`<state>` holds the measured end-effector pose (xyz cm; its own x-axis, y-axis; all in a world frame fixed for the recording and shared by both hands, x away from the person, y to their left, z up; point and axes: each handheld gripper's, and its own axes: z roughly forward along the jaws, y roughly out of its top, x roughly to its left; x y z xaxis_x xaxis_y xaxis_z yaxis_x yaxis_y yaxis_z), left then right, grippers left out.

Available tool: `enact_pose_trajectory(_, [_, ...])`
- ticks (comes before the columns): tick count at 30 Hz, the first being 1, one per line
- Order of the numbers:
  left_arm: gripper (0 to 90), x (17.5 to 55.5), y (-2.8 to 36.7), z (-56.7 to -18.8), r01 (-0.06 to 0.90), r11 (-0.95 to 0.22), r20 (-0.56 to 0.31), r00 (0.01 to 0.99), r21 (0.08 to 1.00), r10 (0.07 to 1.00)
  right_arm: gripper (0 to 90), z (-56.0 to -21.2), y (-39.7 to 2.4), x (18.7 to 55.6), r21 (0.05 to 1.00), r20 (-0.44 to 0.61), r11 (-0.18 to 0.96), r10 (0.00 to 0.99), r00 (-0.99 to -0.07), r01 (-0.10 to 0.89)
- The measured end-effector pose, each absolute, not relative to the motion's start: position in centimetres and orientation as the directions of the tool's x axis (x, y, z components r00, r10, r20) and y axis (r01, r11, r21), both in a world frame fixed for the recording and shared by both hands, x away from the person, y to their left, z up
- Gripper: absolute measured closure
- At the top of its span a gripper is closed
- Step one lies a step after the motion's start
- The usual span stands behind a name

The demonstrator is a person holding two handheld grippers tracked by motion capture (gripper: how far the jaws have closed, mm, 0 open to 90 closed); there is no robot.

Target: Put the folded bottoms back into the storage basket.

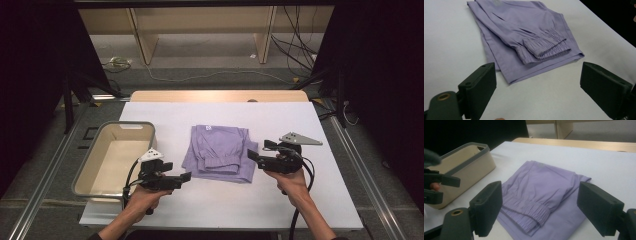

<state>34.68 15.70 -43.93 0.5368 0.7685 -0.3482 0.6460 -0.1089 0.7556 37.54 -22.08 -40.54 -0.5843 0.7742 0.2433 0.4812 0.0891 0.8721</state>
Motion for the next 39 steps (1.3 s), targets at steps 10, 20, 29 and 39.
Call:
enact_pose_trajectory(10, [13.5,36.1,15.1,-44.6,0.679,-0.111,-0.355,0.508,0.726,0.785,21.7,-40.8,-21.7,39.0,0.864,0.243,0.101,0.775,-0.583,0.494])
enact_pose_trajectory(20, [14.2,37.4,14.5,-45.4,0.721,-0.112,-0.367,0.473,0.684,0.801,21.7,-41.3,-21.3,40.7,0.844,0.26,0.102,0.781,-0.568,0.526])
enact_pose_trajectory(29, [14.6,38.5,14.2,-45.8,0.752,-0.091,-0.397,0.442,0.653,0.805,21.8,-41.7,-21.1,41.6,0.834,0.262,0.1,0.793,-0.55,0.542])
enact_pose_trajectory(39, [14.9,39.5,13.6,-46.3,0.758,-0.118,-0.367,0.438,0.642,0.821,21.9,-42.0,-20.8,42.8,0.83,0.268,0.089,0.803,-0.533,0.551])
